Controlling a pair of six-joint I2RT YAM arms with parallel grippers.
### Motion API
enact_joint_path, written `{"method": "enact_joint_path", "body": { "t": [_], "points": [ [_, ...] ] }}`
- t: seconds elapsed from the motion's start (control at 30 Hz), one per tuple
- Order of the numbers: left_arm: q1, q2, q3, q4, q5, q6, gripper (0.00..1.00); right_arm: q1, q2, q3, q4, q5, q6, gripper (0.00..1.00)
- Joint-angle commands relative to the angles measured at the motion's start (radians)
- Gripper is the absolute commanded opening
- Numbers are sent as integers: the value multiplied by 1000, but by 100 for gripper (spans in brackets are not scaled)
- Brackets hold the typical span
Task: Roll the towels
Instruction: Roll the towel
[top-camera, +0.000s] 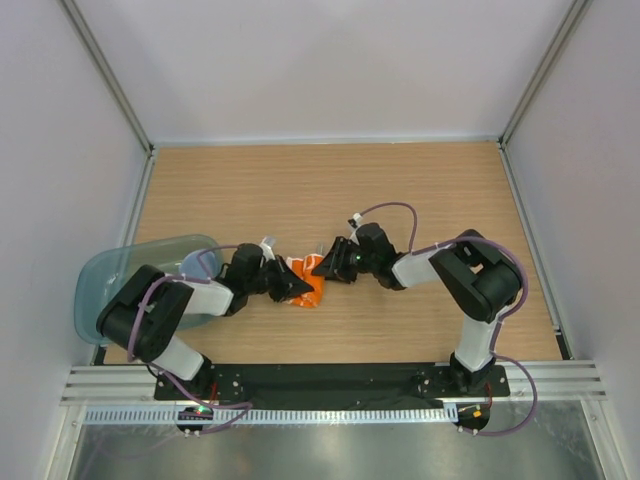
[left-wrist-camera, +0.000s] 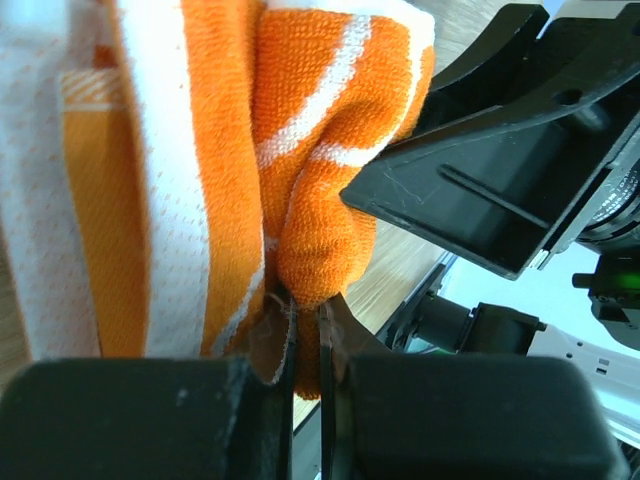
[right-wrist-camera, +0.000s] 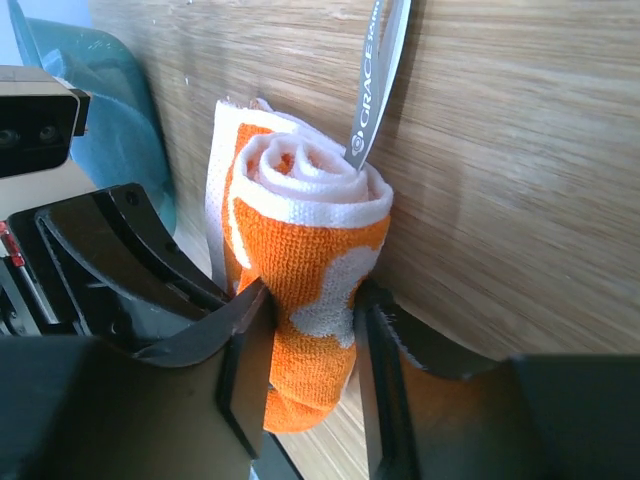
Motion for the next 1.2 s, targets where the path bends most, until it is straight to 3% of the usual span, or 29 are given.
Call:
{"method": "enact_joint_path", "body": {
  "t": [0.0, 0.07, 0.1, 0.2, 0.3, 0.47, 0.63, 0.83, 1.0, 1.17],
  "points": [
    [6, 24, -3, -5, 14, 30, 1, 20, 18, 17, 60, 41, 5, 38],
    [6, 23, 14, -43, 19, 50, 8, 23, 2, 17, 23, 73, 2, 34],
    [8, 14, 20, -60, 16, 79, 19, 23, -7, 27, -8, 84, -8, 33],
    [8, -6, 51, -153, -17, 145, 36, 23, -48, 50, -152, 139, -47, 30],
    [3, -49, 82, -248, -58, 206, 46, 21, -107, 66, -299, 199, -88, 30],
    [-47, -168, 179, -463, -193, 321, 52, 21, -196, 84, -555, 297, -139, 29],
    [-245, -233, 307, -657, -487, 450, 55, 23, -280, 115, -779, 398, -174, 29],
    [-490, -259, 379, -640, -748, 577, 68, 23, -303, 132, -845, 394, -182, 27],
    [-657, -183, 433, -631, -873, 642, 68, 21, -294, 150, -856, 388, -179, 27],
    [-738, -56, 493, -623, -963, 657, 69, 21, -283, 164, -862, 375, -182, 27]
  ]
}}
